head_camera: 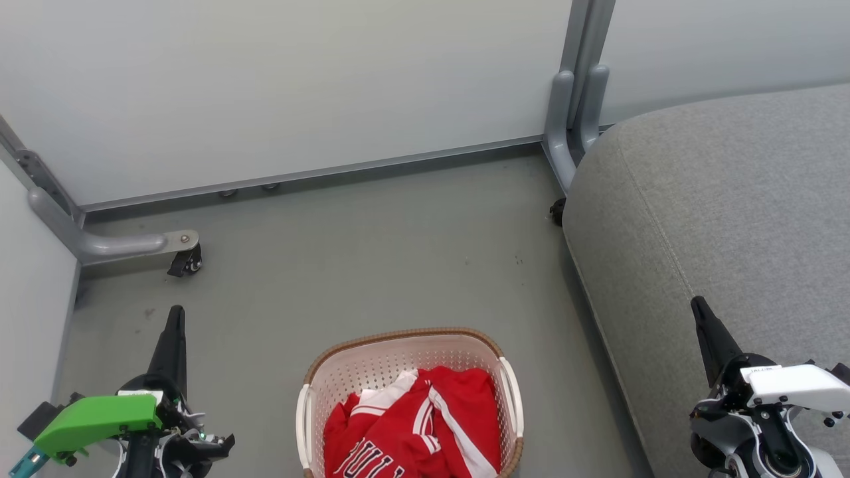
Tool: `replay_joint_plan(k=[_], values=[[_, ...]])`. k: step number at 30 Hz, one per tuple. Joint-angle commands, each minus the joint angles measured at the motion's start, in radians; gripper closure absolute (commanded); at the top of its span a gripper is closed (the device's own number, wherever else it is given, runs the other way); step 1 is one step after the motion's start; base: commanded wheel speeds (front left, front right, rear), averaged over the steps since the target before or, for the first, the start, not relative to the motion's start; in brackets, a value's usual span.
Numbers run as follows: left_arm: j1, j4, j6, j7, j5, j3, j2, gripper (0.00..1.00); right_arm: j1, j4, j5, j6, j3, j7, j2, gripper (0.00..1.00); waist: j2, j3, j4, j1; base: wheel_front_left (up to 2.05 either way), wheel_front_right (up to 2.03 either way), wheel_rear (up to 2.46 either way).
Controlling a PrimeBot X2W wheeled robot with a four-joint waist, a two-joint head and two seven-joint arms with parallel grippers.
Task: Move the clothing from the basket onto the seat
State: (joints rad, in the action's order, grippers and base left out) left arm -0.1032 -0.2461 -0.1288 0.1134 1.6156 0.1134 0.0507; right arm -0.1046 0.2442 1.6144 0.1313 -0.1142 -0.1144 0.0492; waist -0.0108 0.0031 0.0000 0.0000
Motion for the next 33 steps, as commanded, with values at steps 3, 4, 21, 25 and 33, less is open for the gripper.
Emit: replay_joint_plan(k=[3, 4, 21, 25, 33], values=[[-0.016, -0.001, -0.004, 0.003, -0.006, 0.001, 0.000, 1.00, -0.011, 0.003, -0.004, -0.001, -0.001, -0.001, 0.003, 1.00, 0.0108, 0.000, 0.000, 0.0000, 0.00, 0.00, 0.00], [-0.016, -0.001, -0.004, 0.003, -0.006, 0.001, 0.000, 1.00, -0.011, 0.003, -0.004, -0.001, -0.001, -0.001, 0.003, 1.00, 0.0108, 0.000, 0.000, 0.0000, 0.00, 0.00, 0.00], [0.022, 0.003, 0.001, -0.044, -0.099, -0.023, -0.005, 0.00, 0.019, 0.009, -0.091, 0.000, 0.032, 0.043, -0.003, 0.00, 0.0007, 0.001, 0.002, 0.0000, 0.00, 0.00, 0.00], [0.028, 0.023, 0.002, -0.062, -0.197, -0.027, -0.004, 0.00, 0.020, -0.003, -0.199, 0.000, 0.035, 0.062, -0.005, 0.00, 0.0011, 0.001, 0.003, 0.0000, 0.00, 0.00, 0.00], [0.045, 0.076, 0.019, -0.098, -0.375, -0.045, -0.003, 0.00, 0.027, -0.033, -0.380, 0.000, 0.060, 0.098, -0.005, 0.00, 0.0017, 0.002, 0.002, 0.0000, 0.00, 0.00, 0.00]])
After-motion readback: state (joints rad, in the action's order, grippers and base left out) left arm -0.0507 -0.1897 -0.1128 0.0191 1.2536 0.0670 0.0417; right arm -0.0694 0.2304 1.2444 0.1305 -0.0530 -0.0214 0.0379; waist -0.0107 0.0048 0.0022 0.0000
